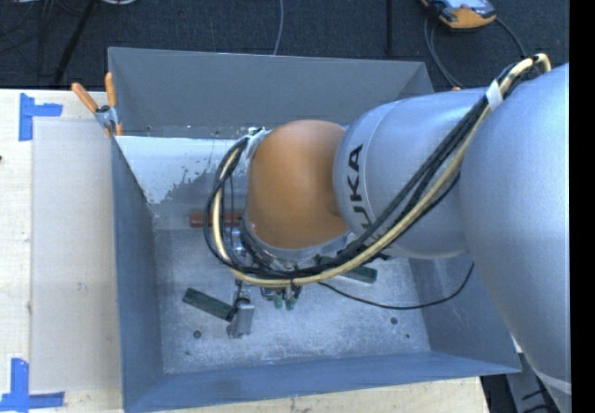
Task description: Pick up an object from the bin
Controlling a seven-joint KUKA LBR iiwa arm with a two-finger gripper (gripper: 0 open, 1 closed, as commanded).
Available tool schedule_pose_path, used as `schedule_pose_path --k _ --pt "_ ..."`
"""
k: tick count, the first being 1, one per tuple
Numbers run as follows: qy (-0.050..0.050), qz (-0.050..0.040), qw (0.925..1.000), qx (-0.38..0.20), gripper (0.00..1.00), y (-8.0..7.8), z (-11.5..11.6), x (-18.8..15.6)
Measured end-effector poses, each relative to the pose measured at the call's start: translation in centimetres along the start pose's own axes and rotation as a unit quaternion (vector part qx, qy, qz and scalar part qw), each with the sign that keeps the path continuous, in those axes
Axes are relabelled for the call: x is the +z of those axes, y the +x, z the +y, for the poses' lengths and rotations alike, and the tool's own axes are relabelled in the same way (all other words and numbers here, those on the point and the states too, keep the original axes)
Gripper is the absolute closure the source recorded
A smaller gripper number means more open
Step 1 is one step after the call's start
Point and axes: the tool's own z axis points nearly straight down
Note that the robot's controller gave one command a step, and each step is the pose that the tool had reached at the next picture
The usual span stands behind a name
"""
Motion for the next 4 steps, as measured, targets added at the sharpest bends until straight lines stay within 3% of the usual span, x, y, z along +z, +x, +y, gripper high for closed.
schedule_pose_path --k 1,2,3,4 --pt "0.0 0.0 1.0 0.0 0.0 0.0 0.0 0.0" --pt "0.001 0.0012 0.9967 0.081 1.0 1.4 0.6 6.8" --pt "0.001 0.0011 0.9967 0.082 0.0 1.4 0.6 6.8" --pt "0.0 0.0011 0.9966 0.083 1.0 1.4 0.6 6.8"
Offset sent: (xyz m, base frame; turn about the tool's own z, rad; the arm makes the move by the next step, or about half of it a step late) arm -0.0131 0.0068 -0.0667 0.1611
